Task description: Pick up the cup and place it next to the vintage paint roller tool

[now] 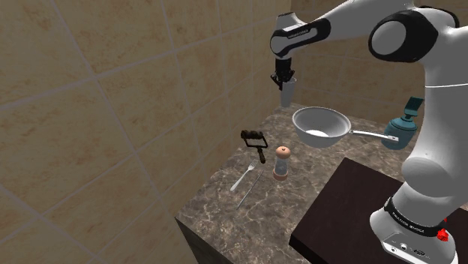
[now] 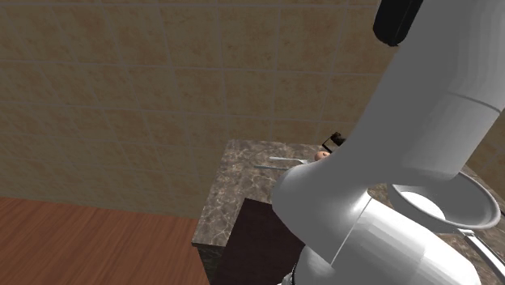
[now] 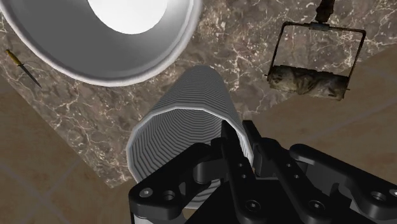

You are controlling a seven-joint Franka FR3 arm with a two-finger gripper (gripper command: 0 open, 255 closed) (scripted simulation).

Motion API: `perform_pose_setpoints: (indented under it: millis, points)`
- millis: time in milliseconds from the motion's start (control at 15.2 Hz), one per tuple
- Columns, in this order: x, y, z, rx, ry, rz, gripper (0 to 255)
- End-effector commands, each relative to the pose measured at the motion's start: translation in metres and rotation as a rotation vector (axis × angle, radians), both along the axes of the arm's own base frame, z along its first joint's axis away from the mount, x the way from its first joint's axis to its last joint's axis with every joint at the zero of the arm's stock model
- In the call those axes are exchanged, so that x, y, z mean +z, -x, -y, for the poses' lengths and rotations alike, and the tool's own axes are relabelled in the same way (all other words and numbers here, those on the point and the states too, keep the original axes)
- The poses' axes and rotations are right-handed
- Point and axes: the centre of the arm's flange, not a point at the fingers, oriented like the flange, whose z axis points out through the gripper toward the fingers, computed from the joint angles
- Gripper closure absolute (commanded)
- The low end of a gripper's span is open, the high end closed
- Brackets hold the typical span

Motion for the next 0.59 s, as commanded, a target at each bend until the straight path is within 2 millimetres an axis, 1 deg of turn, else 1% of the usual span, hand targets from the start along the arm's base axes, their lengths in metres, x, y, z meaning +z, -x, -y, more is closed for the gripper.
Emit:
perform_pose_setpoints:
  millis: [0,264,330,528]
  points:
    - [0.003,-0.009,0.025,0.001,0.0,0.0,255]
    - [0.003,-0.027,0.075,0.001,0.0,0.0,255]
    - [0.003,-0.032,0.091,0.001,0.0,0.0,255]
    - [-0.012,-0.032,0.091,0.001,0.0,0.0,255]
